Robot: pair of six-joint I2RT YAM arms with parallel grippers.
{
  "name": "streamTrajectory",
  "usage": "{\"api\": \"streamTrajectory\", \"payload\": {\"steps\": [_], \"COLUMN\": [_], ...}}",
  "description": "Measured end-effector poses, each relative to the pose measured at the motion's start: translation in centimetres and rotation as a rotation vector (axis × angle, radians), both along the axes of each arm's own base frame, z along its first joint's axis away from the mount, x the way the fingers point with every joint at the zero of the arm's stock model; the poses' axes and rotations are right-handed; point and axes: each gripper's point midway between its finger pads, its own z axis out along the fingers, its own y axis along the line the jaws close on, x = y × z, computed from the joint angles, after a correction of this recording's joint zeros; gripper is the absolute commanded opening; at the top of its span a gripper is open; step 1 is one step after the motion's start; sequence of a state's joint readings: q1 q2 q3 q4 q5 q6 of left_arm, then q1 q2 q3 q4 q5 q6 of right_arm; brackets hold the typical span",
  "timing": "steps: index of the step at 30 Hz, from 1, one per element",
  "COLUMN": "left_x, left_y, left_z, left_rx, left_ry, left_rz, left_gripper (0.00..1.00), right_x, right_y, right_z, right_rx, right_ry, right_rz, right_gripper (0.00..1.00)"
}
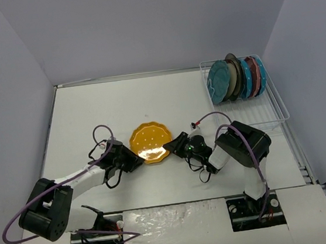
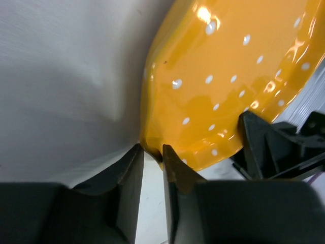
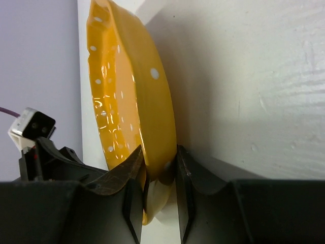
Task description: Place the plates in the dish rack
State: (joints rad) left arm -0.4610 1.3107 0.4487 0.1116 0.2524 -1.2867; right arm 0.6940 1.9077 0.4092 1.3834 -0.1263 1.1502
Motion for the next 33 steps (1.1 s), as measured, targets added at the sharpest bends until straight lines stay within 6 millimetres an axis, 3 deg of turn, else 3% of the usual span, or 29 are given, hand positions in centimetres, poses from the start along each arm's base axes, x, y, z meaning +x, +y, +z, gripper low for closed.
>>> {"api": "streamTrajectory", "payload": {"steps": [2, 7, 10, 14, 19, 22, 25, 28, 33], "left_x": [-0.5, 0.2, -0.5, -0.2, 1.8, 2.0, 1.5, 0.4, -1.4], "left_y": [-0.6, -1.1, -0.4, 0.9, 3.2, 5.7, 8.8, 11.9, 15.9], "left_z": [0.2, 2.0, 1.8, 4.1, 12.2, 16.6, 19.8, 21.3, 22.1], "left_rx": [0.0, 0.002, 0.047, 0.138, 0.279, 0.396, 0.533, 0.675, 0.885], "left_ry": [-0.01, -0.074, -0.063, -0.105, -0.312, -0.411, -0.483, -0.516, -0.542], "left_rz": [-0.047, -0.094, -0.111, -0.127, -0.117, -0.089, -0.058, -0.043, -0.07], "left_gripper": [0.69, 0.97, 0.97, 0.97, 0.97, 0.97, 0.97, 0.97, 0.97], "right_x": [-0.3, 0.0, 0.1, 0.5, 1.3, 1.9, 2.4, 3.2, 4.9], "right_y": [-0.4, -1.5, -2.6, -4.4, -6.6, -7.8, -9.1, -10.4, -13.4], "right_z": [0.2, 2.5, 4.2, 5.8, 9.9, 12.8, 15.8, 18.8, 23.7], "right_rx": [-0.024, -0.108, -0.196, -0.356, -0.535, -0.63, -0.729, -0.823, -0.965], "right_ry": [-0.003, -0.1, -0.171, -0.227, -0.334, -0.401, -0.46, -0.509, -0.566], "right_rz": [0.004, 0.011, 0.016, 0.011, -0.004, -0.011, -0.024, -0.047, -0.116], "right_gripper": [0.0, 0.0, 0.0, 0.0, 0.0, 0.0, 0.0, 0.0, 0.0]}}
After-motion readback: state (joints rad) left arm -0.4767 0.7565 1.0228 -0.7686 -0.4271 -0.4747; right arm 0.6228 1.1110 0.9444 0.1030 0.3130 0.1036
